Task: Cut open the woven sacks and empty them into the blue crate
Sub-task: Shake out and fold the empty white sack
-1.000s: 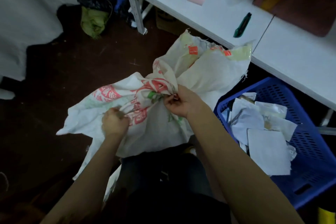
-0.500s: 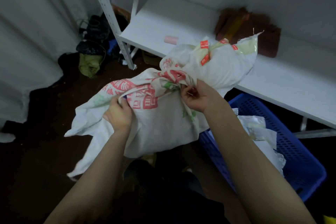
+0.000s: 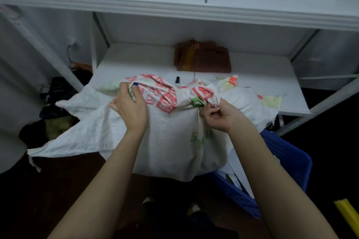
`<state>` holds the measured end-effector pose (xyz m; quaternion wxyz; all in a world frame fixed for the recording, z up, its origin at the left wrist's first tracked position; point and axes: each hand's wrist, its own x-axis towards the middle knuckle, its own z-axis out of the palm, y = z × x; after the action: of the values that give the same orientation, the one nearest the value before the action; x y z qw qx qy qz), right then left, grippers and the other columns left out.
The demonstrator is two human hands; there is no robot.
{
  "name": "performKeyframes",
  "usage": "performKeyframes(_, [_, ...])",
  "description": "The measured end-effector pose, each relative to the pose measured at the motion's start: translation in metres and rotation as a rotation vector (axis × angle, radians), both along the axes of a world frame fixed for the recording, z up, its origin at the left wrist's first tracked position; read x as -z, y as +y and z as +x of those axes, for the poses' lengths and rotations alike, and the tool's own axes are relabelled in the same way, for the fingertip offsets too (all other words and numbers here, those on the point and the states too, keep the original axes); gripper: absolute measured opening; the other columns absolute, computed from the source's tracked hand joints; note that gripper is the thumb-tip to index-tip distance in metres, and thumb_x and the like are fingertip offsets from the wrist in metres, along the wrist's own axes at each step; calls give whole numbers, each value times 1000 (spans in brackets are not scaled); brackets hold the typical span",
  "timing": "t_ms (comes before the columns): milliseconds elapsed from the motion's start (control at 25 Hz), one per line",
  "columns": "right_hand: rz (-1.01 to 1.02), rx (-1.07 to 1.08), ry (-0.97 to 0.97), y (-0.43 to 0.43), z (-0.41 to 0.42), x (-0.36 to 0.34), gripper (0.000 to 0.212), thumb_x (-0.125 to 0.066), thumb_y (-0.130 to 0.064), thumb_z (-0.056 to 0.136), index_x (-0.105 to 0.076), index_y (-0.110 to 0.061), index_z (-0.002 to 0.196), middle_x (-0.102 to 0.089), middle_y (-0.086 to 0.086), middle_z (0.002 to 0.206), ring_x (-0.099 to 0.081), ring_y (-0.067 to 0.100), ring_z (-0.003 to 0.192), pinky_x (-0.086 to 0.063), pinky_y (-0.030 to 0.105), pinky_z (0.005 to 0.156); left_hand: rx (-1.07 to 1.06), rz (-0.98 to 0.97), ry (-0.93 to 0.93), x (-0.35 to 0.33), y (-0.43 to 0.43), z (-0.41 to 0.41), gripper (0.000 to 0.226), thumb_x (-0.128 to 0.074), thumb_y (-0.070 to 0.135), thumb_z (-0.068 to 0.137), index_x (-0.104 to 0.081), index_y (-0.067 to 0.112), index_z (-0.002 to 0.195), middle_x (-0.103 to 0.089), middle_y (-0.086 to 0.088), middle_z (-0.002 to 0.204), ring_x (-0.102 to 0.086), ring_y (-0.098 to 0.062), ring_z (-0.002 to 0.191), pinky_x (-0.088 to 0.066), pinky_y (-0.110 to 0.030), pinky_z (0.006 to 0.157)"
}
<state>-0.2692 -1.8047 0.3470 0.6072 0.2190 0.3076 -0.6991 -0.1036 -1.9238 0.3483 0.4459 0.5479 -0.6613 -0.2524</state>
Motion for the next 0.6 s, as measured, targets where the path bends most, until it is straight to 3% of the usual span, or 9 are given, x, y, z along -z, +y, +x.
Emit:
performKeyframes(80, [-32,20,-8,26,-15,8,67,-81,24,10,-59,-2,68,-47,1,69,-46,8,33,-29,13,25,86,-25,-8,0,11,-25,13,-36,13,96,-38,14,83,-49,-3,75,-38,-16,72,-16,-22,77])
performKeyframes(120, [-17,14,8,39,-21,11,60,-82,24,16,-59,-1,66,-47,2,66,-46,9,32,-28,12,25,129,-31,-13,0,17,-37,13,-36,13,96,-38,14,83,-50,-3,76,-41,-17,73,-16,-22,78])
performKeyframes(200, [107,8,46,61,-30,20,26,-75,12,58,-56,-3,66,-49,4,55,-46,9,30,-26,11,26,214,-26,-42,3,30,-63,13,-34,13,96,-39,14,84,-52,-4,78,-45,-20,77,-16,-24,80])
performKeyframes(240, [166,47,51,77,-37,28,17,-65,1,78,-53,-5,67,-49,3,49,-45,8,29,-25,10,26,269,-19,-71,6,40,-78,13,-33,13,96,-40,14,85,-54,-5,79,-47,-21,80,-17,-26,81])
performKeyframes(280, [209,88,42,92,-45,38,22,-57,-7,88,-51,-6,66,-48,3,45,-45,8,29,-24,10,27,322,-8,-104,10,50,-90,14,-33,14,97,-41,14,85,-55,-6,81,-49,-23,82,-17,-26,81])
performKeyframes(440, [252,287,-55,150,-61,72,28,-49,-11,94,-50,-9,66,-48,1,42,-43,7,27,-23,11,26,541,18,-191,30,85,-132,22,-33,19,94,-52,11,93,-64,-11,89,-54,-27,89,-21,-31,87])
performKeyframes(600, [315,317,-69,184,-72,105,30,-46,-15,94,-43,-14,64,-39,-2,40,-32,5,26,-23,12,28,805,6,-210,35,103,-164,26,-38,27,88,-56,9,86,-65,-5,84,-57,-22,83,-34,-40,91])
